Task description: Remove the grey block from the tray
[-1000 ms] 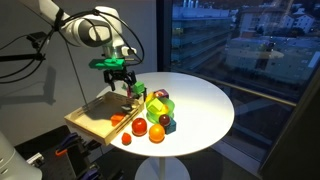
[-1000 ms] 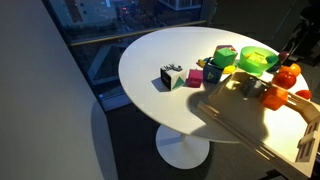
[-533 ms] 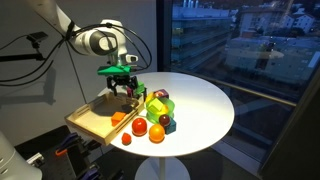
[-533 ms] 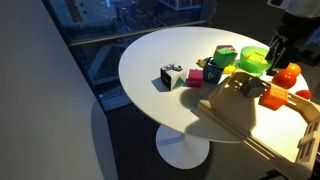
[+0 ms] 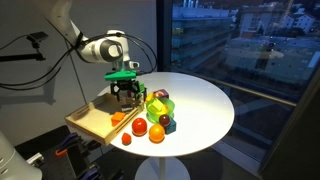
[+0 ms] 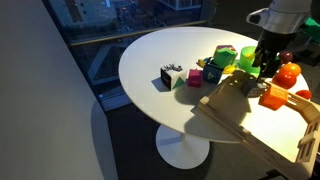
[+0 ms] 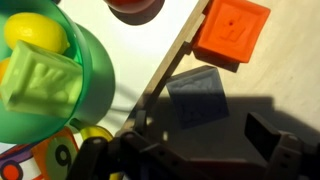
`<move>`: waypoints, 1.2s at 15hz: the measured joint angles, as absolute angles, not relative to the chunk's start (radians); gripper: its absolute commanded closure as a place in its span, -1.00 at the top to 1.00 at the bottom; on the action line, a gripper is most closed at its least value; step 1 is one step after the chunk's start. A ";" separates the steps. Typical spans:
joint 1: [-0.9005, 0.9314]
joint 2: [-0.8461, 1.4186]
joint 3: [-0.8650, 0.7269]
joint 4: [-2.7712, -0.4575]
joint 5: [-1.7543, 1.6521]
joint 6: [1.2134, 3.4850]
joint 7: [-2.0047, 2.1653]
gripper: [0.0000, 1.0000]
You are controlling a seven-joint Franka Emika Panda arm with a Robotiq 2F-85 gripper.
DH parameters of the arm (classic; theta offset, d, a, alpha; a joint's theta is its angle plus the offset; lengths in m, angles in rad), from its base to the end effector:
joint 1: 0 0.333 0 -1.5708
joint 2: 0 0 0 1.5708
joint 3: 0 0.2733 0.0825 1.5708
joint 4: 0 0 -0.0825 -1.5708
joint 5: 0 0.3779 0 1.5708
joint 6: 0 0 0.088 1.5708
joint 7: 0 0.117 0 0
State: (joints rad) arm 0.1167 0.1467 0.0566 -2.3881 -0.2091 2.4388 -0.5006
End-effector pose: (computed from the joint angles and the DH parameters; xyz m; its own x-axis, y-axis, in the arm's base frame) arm 0.4743 0.0820 0.2032 0.6631 0.7345 -0.1440 0.7460 -0.6643 0.0470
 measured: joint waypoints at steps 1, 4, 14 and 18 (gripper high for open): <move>0.115 0.160 0.058 -2.381 -0.209 2.439 -0.512 1.00; 0.107 0.188 0.066 -2.370 -0.209 2.439 -0.535 1.00; 0.100 0.253 0.087 -2.367 -0.209 2.452 -0.565 1.00; 0.100 0.273 0.098 -2.358 -0.209 2.459 -0.569 0.17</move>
State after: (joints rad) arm 0.1001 0.2731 0.0977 -2.3579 -0.2091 2.4591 -0.5688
